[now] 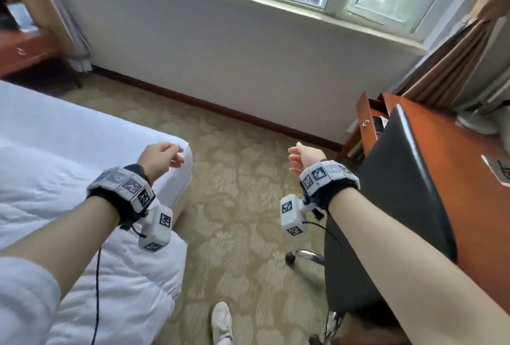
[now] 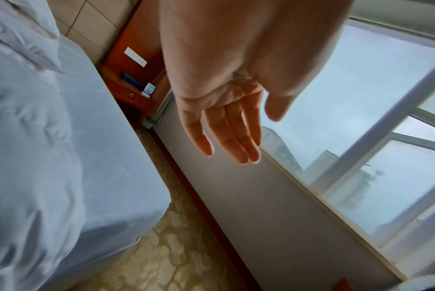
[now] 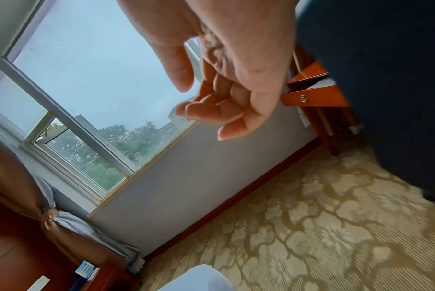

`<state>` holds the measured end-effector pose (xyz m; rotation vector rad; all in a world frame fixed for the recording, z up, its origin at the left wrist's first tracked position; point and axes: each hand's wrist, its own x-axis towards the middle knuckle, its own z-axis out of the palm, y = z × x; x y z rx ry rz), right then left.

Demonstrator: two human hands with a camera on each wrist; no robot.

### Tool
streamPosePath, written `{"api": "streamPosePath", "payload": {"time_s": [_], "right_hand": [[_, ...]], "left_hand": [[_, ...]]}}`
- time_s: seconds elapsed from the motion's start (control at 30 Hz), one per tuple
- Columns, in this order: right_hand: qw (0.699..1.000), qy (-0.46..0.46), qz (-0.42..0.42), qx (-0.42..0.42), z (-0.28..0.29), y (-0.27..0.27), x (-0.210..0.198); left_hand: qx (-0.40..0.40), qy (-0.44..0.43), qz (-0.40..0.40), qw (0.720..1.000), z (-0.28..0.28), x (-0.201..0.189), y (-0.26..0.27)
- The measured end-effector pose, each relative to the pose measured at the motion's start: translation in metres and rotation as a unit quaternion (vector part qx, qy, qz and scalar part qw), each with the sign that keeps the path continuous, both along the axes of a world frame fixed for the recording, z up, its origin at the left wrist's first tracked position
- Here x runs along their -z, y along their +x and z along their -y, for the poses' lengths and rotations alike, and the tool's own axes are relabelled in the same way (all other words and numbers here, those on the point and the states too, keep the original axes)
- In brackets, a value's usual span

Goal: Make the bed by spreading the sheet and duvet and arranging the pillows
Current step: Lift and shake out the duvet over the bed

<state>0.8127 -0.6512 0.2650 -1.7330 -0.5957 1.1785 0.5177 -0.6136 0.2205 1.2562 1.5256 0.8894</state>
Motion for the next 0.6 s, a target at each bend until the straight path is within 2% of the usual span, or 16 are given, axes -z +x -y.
{"api": "streamPosePath", "payload": {"time_s": [0.2, 0.33, 0.43, 0.6], "right_hand": [[0.999, 0.015, 0.003, -0.043, -0.191, 0.011, -0.026], [0.997, 0.020, -0.018, -0.077, -0.303, 0.015, -0.039], [0.995, 0.019, -0.002, -0.096, -0.405, 0.010, -0.034], [0.984, 0.008, -0.030, -0.176, -0.587, -0.026, -0.012]], "left_hand": [[-0.094, 0.007, 0.022, 0.995, -0.167, -0.022, -0.008], [-0.110, 0.030, 0.033, 0.993, -0.262, -0.042, -0.002], [-0.132, 0.040, 0.022, 0.990, -0.340, -0.043, -0.006], [-0.204, 0.041, -0.001, 0.978, -0.483, -0.031, -0.035]]}}
